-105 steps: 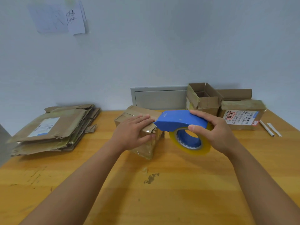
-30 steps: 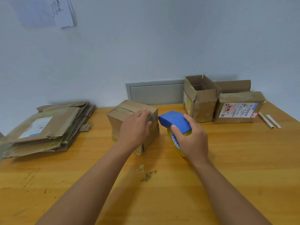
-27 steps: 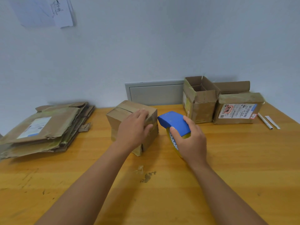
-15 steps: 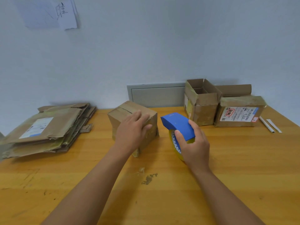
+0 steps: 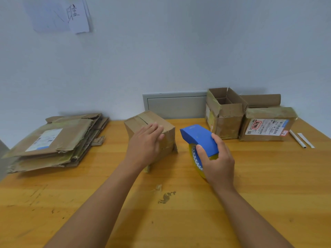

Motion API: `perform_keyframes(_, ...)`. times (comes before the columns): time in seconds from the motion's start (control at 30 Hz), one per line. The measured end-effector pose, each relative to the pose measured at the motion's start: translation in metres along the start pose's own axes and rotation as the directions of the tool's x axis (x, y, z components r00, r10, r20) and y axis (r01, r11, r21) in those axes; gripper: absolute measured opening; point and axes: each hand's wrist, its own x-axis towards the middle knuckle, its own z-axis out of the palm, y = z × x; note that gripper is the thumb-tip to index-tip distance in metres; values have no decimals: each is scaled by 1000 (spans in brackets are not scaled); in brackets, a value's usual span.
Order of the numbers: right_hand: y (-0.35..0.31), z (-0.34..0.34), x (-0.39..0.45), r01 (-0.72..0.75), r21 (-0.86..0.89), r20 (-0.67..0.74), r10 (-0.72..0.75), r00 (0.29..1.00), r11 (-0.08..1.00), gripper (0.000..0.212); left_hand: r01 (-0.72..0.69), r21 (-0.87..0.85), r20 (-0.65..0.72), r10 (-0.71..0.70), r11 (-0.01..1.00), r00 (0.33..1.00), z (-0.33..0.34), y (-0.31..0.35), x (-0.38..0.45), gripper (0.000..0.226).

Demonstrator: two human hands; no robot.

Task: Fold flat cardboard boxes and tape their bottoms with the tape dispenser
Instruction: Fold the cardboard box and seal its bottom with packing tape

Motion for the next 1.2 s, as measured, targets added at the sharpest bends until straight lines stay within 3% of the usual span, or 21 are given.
perform_keyframes(0.33,2,0,0,-2,51,-24,3,1000,999,60,30,-120,118,-15,992,993,-17,-16,-4,37)
perform_keyframes(0.5,-2,-1,1,-10,118,-41,15,999,993,59,19,-260,98,7,965,995,-24,-20,-17,35)
perform_keyframes(0.67,-22,-11,10,-5,269,-48,18,999,963,66,23,-229,115,4,973,993,-20,-15,-27,39)
perform_keyframes(0.8,-44,-25,22,34,400,-62,-10,998,916,56,29,-289,111,3,957,994,-23,-21,-26,36)
perform_keyframes(1.0,-76,-35,41,38,543,100,-109,989,839,47,1,-239,31,6,971,999,-24,-23,-31,34)
perform_keyframes(1.13,-93,-30,45,28,560,208,-173,963,828,44,30,-231,114,-3,972,993,-25,-22,-29,42)
perform_keyframes(1.2,-98,-28,47,7,566,243,-175,954,825,43,64,-323,135,-21,944,991,-27,-22,-30,44)
